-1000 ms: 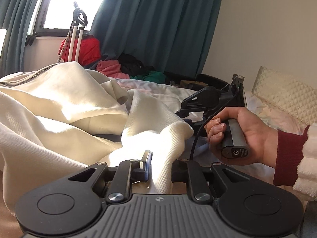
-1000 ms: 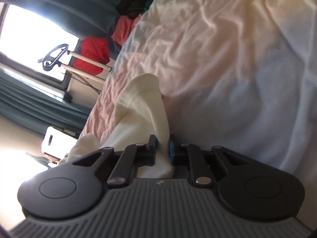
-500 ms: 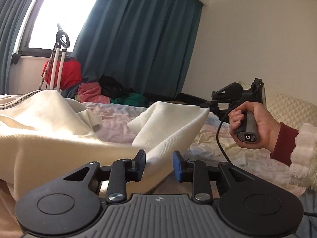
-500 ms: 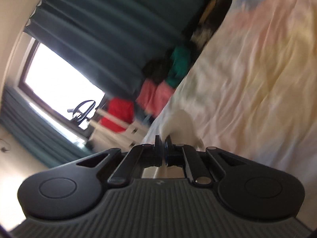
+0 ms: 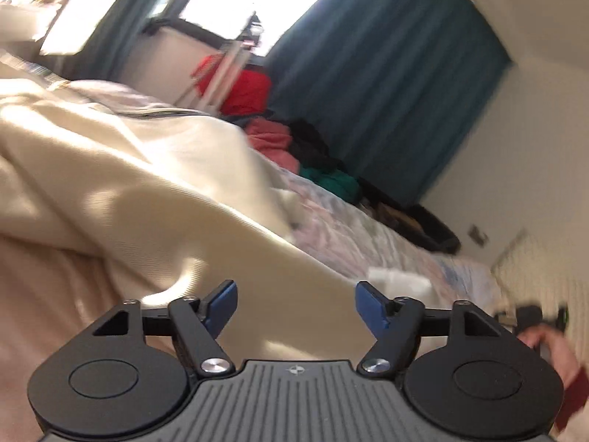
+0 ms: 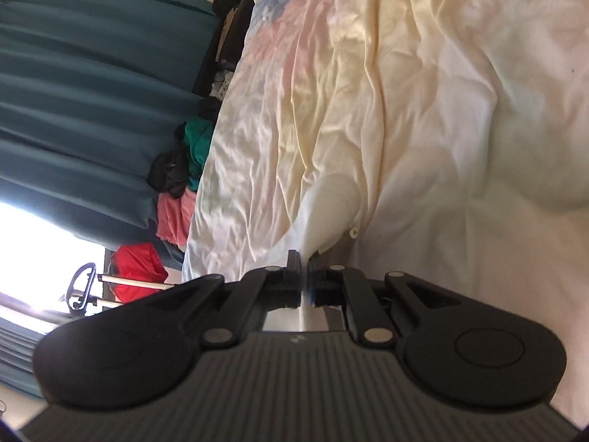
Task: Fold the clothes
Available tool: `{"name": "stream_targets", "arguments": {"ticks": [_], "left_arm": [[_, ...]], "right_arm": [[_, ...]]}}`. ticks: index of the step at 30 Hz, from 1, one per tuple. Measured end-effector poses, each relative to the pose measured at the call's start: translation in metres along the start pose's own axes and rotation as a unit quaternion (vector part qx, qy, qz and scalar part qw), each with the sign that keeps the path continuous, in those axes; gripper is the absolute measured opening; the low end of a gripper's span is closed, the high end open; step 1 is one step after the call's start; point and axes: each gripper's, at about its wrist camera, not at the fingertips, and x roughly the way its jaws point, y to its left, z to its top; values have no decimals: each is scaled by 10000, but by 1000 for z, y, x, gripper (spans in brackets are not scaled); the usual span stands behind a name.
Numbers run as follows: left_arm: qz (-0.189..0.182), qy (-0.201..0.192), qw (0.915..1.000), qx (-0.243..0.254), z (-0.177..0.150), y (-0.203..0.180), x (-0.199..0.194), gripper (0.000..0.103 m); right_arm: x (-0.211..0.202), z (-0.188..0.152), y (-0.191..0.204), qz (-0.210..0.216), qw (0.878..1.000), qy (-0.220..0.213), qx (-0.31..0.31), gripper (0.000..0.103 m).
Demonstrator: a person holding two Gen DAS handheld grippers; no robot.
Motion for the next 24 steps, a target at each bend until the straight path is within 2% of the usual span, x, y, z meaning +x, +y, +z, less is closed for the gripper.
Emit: {"name": "stream_targets", "arguments": {"ticks": [1, 3, 5, 6, 8, 10, 11, 12, 14, 15, 16, 17, 18, 19, 21, 24], "left_arm": [[179, -99, 9982, -564, 8, 18, -6, 82], [535, -280, 9817, -1804, 20, 59, -22, 83], [785, -498, 9514, -2936, 24, 99, -37, 84], [888, -644, 9372, -3312, 24, 113, -44, 84], [1192, -898, 9115, -3833, 25, 135, -52, 84], [1165, -1196, 8914, -4214, 27, 154, -53, 84], [1158, -1352, 8835, -4333, 31, 163, -51, 84], [1214, -1459, 8769, -4417, 35, 168, -48, 84], [1239, -1629, 8702, -4482, 44, 178, -43, 82], [1271, -1669, 8720, -4424, 51, 185, -41, 77], [1361, -1707, 8738, -4346, 56, 189, -41, 63], [1450, -1745, 8754, -4268, 61, 193, -41, 56], [1513, -1762, 8739, -4271, 63, 198, -43, 38], [1522, -1745, 8715, -4322, 64, 202, -45, 13], [1448, -1591, 8698, -4440, 70, 209, -54, 11], [1349, -1756, 8784, -4235, 85, 197, -87, 9]], "right_arm": [[2, 0, 1, -55, 10000, 43, 7, 9], [7, -1, 2, -156, 9998, 125, 26, 10], [10, -1, 1, -193, 9996, 182, 64, 11], [11, 0, 1, -220, 9995, 201, 46, 11], [12, -1, 0, -304, 9993, 223, 4, 13], [13, -3, 0, -388, 9989, 245, -38, 17], [14, -3, 0, -423, 9988, 259, -46, 24], [14, -4, -1, -440, 9986, 281, -19, 35], [16, -5, -4, -491, 9983, 312, 20, 48], [17, -7, -5, -507, 9983, 303, 7, 49], [18, -8, -6, -527, 9982, 293, -4, 49], [19, -8, -6, -558, 9981, 278, -11, 49], [20, -8, -7, -590, 9979, 264, -17, 49], [21, -8, -8, -609, 9978, 250, -27, 49], [21, -5, -9, -579, 9980, 226, -62, 49], [23, 0, -11, -533, 9983, 190, -114, 48]]}}
